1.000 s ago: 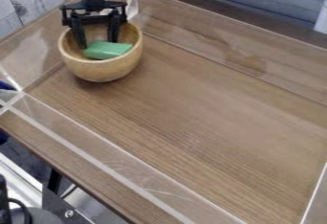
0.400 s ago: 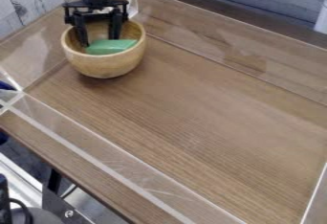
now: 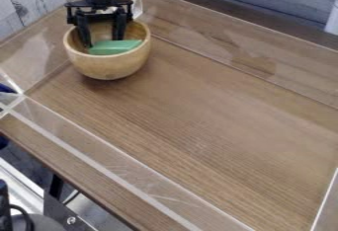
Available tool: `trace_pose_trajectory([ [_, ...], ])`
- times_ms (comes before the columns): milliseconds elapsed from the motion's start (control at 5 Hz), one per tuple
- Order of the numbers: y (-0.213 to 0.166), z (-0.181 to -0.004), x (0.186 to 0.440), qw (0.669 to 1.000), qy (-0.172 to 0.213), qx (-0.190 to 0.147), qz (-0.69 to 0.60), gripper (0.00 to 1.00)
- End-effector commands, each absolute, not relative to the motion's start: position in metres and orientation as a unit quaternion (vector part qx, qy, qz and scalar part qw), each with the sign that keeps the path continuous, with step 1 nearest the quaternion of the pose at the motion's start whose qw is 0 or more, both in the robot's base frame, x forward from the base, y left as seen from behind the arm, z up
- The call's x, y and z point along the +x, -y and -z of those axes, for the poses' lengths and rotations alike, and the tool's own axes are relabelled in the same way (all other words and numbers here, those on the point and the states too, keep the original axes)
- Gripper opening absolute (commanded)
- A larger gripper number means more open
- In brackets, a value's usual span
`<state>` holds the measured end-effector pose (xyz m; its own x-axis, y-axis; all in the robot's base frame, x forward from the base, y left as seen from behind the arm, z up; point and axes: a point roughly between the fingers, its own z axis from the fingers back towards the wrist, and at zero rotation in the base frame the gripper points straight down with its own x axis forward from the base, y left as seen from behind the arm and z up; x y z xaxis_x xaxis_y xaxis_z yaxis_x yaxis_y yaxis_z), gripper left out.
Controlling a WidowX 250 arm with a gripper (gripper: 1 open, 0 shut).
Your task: Remove the green block from inside the brown bowl and put it on the table
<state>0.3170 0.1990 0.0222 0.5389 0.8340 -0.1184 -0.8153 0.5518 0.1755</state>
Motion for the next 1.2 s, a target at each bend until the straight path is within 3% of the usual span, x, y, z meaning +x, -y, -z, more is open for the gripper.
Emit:
trace_pose_trajectory([
  [0, -0.195, 0.010, 0.303, 0.862, -0.137, 0.060, -0.484, 1.00],
  [800, -0.166, 0.013, 0.299, 0.847, -0.152, 0.064, -0.505, 1.00],
  [1000, -0.160, 0.012, 0.294, 0.853, -0.142, 0.081, -0.495, 1.00],
])
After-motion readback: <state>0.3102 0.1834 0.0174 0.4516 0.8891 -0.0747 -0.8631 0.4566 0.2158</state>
